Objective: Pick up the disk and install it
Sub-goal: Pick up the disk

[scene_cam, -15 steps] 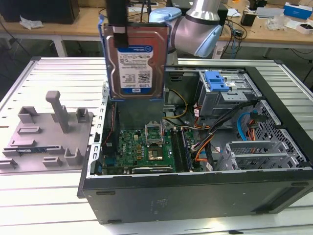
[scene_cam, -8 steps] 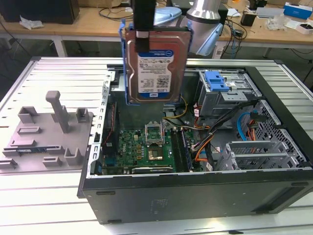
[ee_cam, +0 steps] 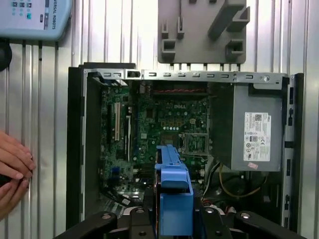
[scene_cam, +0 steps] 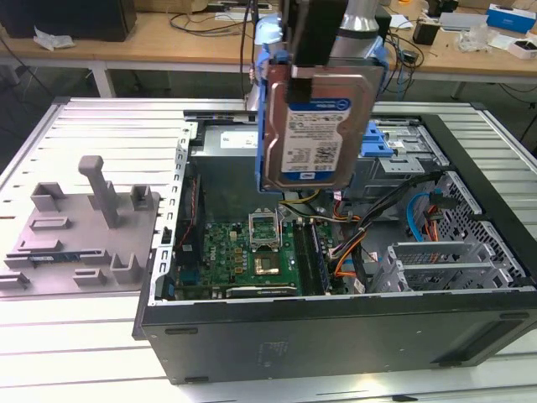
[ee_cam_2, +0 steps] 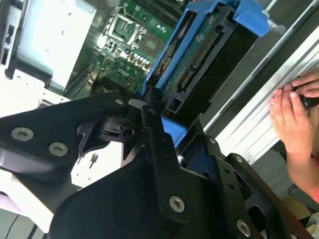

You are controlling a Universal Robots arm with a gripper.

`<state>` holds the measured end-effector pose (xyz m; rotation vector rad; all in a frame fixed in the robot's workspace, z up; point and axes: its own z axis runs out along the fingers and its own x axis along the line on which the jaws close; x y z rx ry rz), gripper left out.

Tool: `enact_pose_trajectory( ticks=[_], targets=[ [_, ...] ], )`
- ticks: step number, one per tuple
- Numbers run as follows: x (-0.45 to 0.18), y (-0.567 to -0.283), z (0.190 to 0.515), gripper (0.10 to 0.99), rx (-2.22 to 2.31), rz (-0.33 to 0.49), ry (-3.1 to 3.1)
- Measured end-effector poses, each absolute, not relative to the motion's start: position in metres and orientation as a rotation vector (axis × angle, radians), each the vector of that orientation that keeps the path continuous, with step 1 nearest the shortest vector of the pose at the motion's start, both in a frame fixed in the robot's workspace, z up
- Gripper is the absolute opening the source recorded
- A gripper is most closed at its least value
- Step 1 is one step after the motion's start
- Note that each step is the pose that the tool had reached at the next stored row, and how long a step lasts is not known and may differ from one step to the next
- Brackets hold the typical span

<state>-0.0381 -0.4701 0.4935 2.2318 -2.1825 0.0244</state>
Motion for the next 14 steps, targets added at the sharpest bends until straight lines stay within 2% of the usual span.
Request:
enact_pose_trajectory(
  ticks=[5, 14],
  targets=[
    [-0.0210, -0.4802, 0.4935, 0.365, 2.232, 0.024, -2.182],
    [-0.0209, -0.4803, 0.4935, 0.365, 2.232, 0.024, -2.183]
  ],
)
